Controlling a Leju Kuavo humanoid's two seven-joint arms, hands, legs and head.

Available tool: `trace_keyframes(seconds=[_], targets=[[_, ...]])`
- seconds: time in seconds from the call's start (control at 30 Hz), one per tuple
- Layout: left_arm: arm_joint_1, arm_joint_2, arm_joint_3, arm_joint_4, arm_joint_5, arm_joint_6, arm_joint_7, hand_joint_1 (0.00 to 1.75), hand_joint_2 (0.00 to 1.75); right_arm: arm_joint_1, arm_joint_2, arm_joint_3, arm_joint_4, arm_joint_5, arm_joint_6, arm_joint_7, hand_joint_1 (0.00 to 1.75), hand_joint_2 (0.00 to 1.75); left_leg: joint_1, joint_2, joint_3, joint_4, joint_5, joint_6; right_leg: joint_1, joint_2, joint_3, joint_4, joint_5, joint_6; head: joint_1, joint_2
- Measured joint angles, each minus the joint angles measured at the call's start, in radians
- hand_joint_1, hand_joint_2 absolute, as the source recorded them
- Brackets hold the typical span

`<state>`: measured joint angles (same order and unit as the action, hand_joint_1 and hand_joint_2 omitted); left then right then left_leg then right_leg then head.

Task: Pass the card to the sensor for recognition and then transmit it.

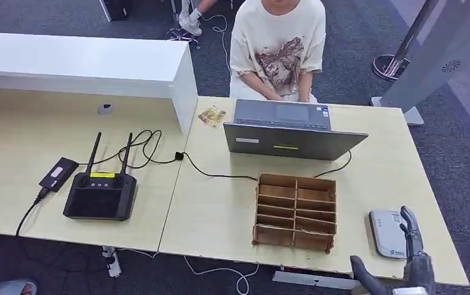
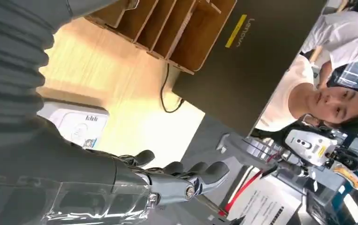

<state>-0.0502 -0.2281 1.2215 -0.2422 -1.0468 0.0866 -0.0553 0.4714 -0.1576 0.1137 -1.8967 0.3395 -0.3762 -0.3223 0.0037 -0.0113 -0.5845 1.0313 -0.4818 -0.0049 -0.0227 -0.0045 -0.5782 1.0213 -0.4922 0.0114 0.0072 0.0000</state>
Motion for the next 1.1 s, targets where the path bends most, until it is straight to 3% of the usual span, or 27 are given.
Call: trace_keyframes(seconds=[0.23,0.37,0.57,0.87,1.1], targets=[[-0.001,0.000,0.000,0.000,-0.006,-0.001,0.002,0.00,0.00,-0.009,-0.028,0.034,0.015,0.177,-0.114,0.080,0.00,1.75,0.000,0.000,0.000,0.000,0.000,0.000,0.000,0.000,0.000,0.000,0.000,0.000,0.000,0.000],[-0.004,-0.018,0.013,-0.005,0.003,0.066,0.000,0.00,0.00,-0.014,-0.048,0.055,0.026,0.251,-0.152,0.125,0.00,1.75,0.000,0.000,0.000,0.000,0.000,0.000,0.000,0.000,0.000,0.000,0.000,0.000,0.000,0.000],[-0.007,-0.026,0.022,-0.005,-0.003,0.081,-0.001,0.00,0.00,-0.029,-0.074,0.097,0.042,0.400,-0.197,0.222,0.00,1.75,0.000,0.000,0.000,0.000,0.000,0.000,0.000,0.000,0.000,0.000,0.000,0.000,0.000,0.000],[-0.007,-0.027,0.024,-0.005,-0.011,0.078,0.000,0.00,0.00,-0.052,-0.100,0.146,0.065,0.491,-0.212,0.279,0.00,1.75,0.000,0.000,0.000,0.000,0.000,0.000,0.000,0.000,0.000,0.000,0.000,0.000,0.000,0.000],[-0.008,-0.029,0.024,-0.005,-0.021,0.071,0.002,0.00,0.00,-0.086,-0.116,0.203,0.087,0.672,-0.219,0.405,0.00,1.75,0.000,0.000,0.000,0.000,0.000,0.000,0.000,0.000,0.000,0.000,0.000,0.000,0.000,0.000]])
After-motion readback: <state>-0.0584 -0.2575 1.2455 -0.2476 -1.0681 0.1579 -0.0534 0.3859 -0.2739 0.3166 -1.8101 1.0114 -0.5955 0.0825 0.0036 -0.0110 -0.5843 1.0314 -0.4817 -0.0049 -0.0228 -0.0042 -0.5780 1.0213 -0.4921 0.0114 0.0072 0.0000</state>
